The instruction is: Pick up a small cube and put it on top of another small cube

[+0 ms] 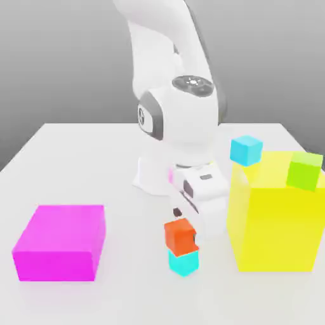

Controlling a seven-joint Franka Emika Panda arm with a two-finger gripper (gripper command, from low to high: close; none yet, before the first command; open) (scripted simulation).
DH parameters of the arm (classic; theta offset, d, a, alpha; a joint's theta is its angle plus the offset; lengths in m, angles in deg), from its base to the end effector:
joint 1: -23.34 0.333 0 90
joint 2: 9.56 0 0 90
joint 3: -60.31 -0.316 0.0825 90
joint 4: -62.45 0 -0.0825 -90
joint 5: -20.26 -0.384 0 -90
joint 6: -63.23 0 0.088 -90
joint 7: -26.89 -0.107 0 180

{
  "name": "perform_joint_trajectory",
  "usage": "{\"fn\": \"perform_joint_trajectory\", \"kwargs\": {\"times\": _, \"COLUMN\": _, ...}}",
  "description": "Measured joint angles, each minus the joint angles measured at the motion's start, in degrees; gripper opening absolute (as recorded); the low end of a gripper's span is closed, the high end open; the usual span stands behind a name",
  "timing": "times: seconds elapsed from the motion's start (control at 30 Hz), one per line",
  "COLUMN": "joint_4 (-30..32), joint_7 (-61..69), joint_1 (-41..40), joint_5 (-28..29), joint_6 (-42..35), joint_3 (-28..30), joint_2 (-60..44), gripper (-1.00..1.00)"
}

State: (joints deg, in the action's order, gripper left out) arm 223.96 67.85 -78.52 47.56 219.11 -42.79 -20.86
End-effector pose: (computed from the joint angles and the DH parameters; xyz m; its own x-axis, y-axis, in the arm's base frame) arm 0.3605 0.0492 0.2163 0.3780 0.9258 -0.0010 0.9257 -0.3780 -0.0110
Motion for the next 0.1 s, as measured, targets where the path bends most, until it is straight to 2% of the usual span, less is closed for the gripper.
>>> {"fn": "perform_joint_trajectory", "kwargs": {"times": 0.1, "joint_4": -0.30, "joint_7": -4.21, "joint_1": -8.35, "joint_5": 5.91, "joint_6": -5.28, "joint_3": -7.45, "joint_2": -5.62, "gripper": 1.00}}
